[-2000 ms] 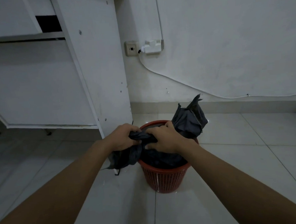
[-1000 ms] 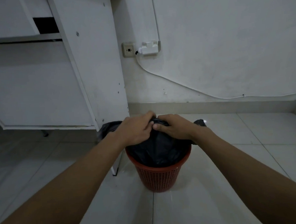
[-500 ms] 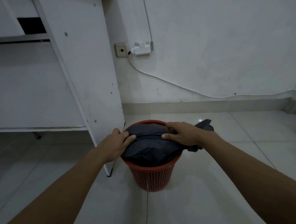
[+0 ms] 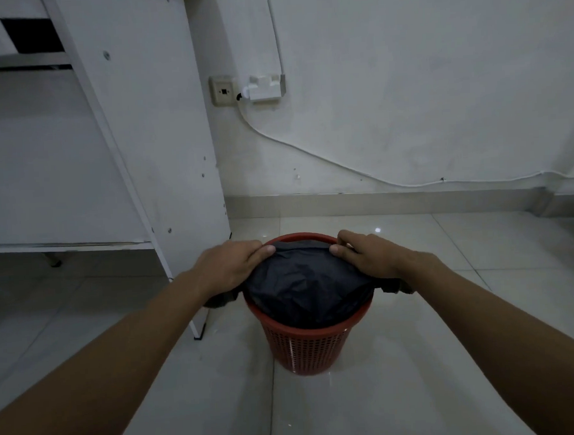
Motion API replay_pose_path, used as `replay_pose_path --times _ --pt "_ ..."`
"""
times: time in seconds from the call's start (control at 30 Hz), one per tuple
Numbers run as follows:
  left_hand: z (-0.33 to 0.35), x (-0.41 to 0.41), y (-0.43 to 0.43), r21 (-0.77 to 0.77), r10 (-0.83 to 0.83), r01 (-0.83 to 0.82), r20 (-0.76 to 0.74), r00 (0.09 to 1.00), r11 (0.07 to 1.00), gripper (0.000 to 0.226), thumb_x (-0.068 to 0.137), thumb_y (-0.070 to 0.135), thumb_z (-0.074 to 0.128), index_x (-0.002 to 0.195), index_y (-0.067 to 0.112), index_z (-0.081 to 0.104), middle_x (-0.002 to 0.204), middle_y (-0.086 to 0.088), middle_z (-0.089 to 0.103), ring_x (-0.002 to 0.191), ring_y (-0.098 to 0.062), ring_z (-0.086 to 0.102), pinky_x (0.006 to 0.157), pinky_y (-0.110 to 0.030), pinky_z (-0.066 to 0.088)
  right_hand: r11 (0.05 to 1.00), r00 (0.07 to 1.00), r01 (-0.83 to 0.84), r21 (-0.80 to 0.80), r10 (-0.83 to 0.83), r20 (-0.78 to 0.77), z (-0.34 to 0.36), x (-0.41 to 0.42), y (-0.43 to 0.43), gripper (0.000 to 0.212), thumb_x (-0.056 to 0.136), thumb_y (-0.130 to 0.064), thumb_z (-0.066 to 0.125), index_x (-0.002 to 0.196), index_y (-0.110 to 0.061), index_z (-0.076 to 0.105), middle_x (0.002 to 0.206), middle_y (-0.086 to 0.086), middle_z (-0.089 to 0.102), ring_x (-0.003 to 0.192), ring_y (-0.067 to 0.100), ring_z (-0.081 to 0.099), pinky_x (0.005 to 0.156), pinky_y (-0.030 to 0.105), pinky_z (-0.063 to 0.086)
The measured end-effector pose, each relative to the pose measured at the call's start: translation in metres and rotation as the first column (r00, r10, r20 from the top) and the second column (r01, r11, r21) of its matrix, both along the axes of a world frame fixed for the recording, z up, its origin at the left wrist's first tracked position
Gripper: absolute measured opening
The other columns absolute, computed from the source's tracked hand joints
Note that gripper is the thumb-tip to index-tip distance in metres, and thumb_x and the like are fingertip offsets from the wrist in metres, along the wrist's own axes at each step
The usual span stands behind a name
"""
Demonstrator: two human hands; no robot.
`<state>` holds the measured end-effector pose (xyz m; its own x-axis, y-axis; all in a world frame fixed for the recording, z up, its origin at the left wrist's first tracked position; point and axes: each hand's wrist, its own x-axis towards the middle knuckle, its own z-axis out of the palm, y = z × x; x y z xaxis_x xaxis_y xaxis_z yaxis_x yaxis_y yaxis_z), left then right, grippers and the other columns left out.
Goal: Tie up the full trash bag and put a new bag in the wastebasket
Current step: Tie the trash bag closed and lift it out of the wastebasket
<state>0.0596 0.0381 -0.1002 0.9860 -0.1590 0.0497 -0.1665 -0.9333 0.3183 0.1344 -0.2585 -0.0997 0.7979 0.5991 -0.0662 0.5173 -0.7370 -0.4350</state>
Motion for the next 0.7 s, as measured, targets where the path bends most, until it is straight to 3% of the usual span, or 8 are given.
replay_pose_path --times 0.1,0.2,0.3,0.37,0.47,0.6,0.63,0.7 --pt "0.007 0.0 0.013 0.022 0.007 -0.008 0.014 1.0 1.0 0.073 0.085 0.079 0.009 0.078 0.03 0.064 0.084 0.001 0.068 0.077 -0.017 0.062 0.073 -0.033 0.048 0.998 0.996 0.028 -0.051 -0.023 0.091 0.014 0.004 -0.015 0.061 0.085 -0.083 0.025 0.083 -0.028 0.05 0.078 -0.004 0.062 0.073 0.015 0.06 0.064 0.035 0.045" --pt "0.013 0.005 0.026 0.028 0.076 -0.078 0.049 0.996 0.997 0.074 0.087 0.077 0.009 0.065 0.024 0.056 0.074 -0.003 0.066 0.067 -0.016 0.06 0.065 -0.032 0.044 0.998 0.993 0.057 -0.04 -0.052 0.107 0.017 0.005 -0.028 0.07 0.079 -0.087 0.022 0.075 -0.025 0.054 0.073 -0.003 0.062 0.069 0.015 0.059 0.062 0.034 0.043" --pt "0.015 0.01 0.036 -0.115 0.106 -0.1 0.048 0.993 0.988 0.07 0.093 0.07 0.021 0.056 0.016 0.045 0.057 -0.001 0.057 0.052 -0.012 0.054 0.057 -0.029 0.04 0.998 0.997 0.06 0.03 -0.061 0.041 0.017 0.006 -0.036 0.058 0.087 -0.077 0.034 0.075 -0.025 0.057 0.071 -0.003 0.065 0.067 0.014 0.061 0.063 0.032 0.045" --pt "0.015 0.013 0.042 -0.152 0.126 -0.111 0.097 0.987 0.982 0.061 0.098 0.059 0.036 0.054 0.017 0.041 0.052 0.001 0.049 0.047 -0.009 0.046 0.054 -0.028 0.034 0.995 0.997 0.055 0.082 -0.05 -0.059 0.021 0.007 -0.042 0.036 0.094 -0.063 0.047 0.082 -0.032 0.058 0.073 -0.002 0.072 0.064 0.01 0.066 0.063 0.025 0.048" --pt "0.022 0.016 0.05 -0.056 0.258 -0.252 0.122 0.959 0.966 0.051 0.101 0.047 0.045 0.065 0.013 0.057 0.069 -0.008 0.062 0.062 -0.017 0.055 0.061 -0.03 0.042 0.983 0.989 0.075 0.167 -0.052 -0.14 0.033 0.007 -0.046 0.017 0.097 -0.049 0.056 0.089 -0.034 0.058 0.074 -0.003 0.075 0.06 0.006 0.067 0.057 0.016 0.048" --pt "0.03 0.016 0.021 0.36 0.343 -0.342 0.064 0.937 0.868 0.037 0.104 0.044 0.031 0.102 0.018 0.058 0.097 0.0 0.063 0.093 -0.027 0.057 0.092 -0.045 0.041 0.954 0.981 0.145 0.263 -0.105 -0.162 0.032 0.007 -0.034 0.024 0.096 -0.045 0.06 0.088 -0.023 0.061 0.069 -0.004 0.075 0.057 0.004 0.065 0.06 0.022 0.048" --pt "0.031 0.015 0.007 0.33 0.283 -0.285 0.054 0.957 0.9 0.036 0.103 0.047 0.029 0.109 0.024 0.056 0.107 0.002 0.062 0.104 -0.028 0.056 0.098 -0.05 0.037 0.946 0.978 0.153 0.284 -0.104 -0.182 0.031 0.007 -0.029 0.024 0.097 -0.045 0.061 0.089 -0.022 0.062 0.068 -0.004 0.075 0.057 0.004 0.066 0.06 0.023 0.048" --pt "0.035 0.013 -0.025 0.111 0.045 -0.048 0.022 0.999 0.993 0.037 0.101 0.056 0.033 0.122 0.033 0.053 0.123 0.006 0.06 0.115 -0.022 0.056 0.097 -0.044 0.039 0.931 0.974 0.171 0.324 -0.109 -0.201 0.032 0.006 -0.022 0.023 0.096 -0.044 0.062 0.088 -0.023 0.064 0.068 -0.001 0.075 0.058 0.008 0.068 0.06 0.026 0.051"
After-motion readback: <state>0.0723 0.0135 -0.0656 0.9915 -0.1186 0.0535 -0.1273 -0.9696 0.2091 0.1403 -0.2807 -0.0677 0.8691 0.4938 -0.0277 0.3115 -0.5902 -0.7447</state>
